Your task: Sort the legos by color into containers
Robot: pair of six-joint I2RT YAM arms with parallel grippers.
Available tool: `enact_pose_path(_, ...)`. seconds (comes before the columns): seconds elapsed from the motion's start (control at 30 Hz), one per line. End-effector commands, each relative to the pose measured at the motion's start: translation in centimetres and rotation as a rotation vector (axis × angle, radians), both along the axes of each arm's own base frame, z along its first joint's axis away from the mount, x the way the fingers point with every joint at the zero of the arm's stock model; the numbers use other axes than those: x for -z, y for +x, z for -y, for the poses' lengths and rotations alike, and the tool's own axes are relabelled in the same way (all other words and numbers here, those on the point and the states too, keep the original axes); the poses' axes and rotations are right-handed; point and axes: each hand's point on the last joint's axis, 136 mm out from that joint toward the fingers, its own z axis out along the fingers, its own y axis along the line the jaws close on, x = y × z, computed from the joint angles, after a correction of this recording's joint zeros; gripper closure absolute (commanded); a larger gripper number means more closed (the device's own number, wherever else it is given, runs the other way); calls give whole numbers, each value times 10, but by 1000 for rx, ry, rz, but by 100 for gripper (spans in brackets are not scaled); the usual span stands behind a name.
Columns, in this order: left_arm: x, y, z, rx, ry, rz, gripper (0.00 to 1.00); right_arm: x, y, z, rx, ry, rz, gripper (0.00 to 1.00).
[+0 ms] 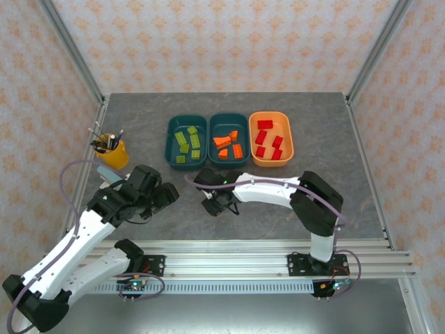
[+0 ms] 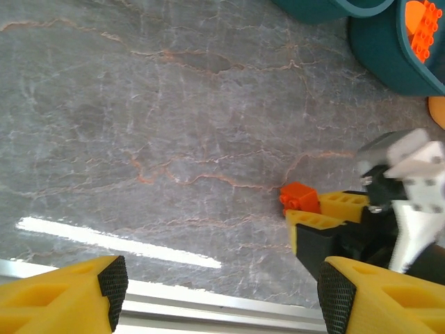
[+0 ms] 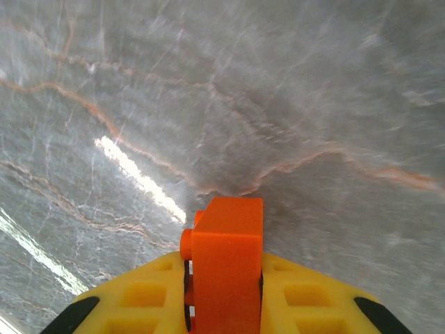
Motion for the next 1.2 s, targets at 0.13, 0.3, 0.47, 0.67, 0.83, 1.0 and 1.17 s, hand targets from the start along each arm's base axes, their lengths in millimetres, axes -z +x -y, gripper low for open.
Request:
enact_pose_path(0.13, -32, 53, 34, 27, -62, 122, 24, -96, 102, 25, 361, 251, 99, 77)
enact_pose_path(0.3, -46, 99, 58, 57, -57, 155, 22, -112, 174, 41, 540, 339, 118, 77)
enact_pose_path(0.47, -54, 147, 70, 48, -100, 168, 20, -112, 239, 48, 710, 444, 119, 77)
enact_pose_path(0.67, -52, 193, 63, 38, -94, 173, 20, -99, 297, 39, 857, 552, 97, 77)
enact_pose_path(0.83, -49, 215, 62, 66, -67, 183, 20, -81, 331, 35, 996, 599, 84, 76)
enact_pose_path(1.0, -47, 229, 61, 72, -59, 192, 20, -55, 349, 35, 1080, 582, 65, 73)
enact_pose_path(1.17, -49, 234, 65, 90, -57, 190, 20, -38, 356, 40, 1125, 535, 42, 67)
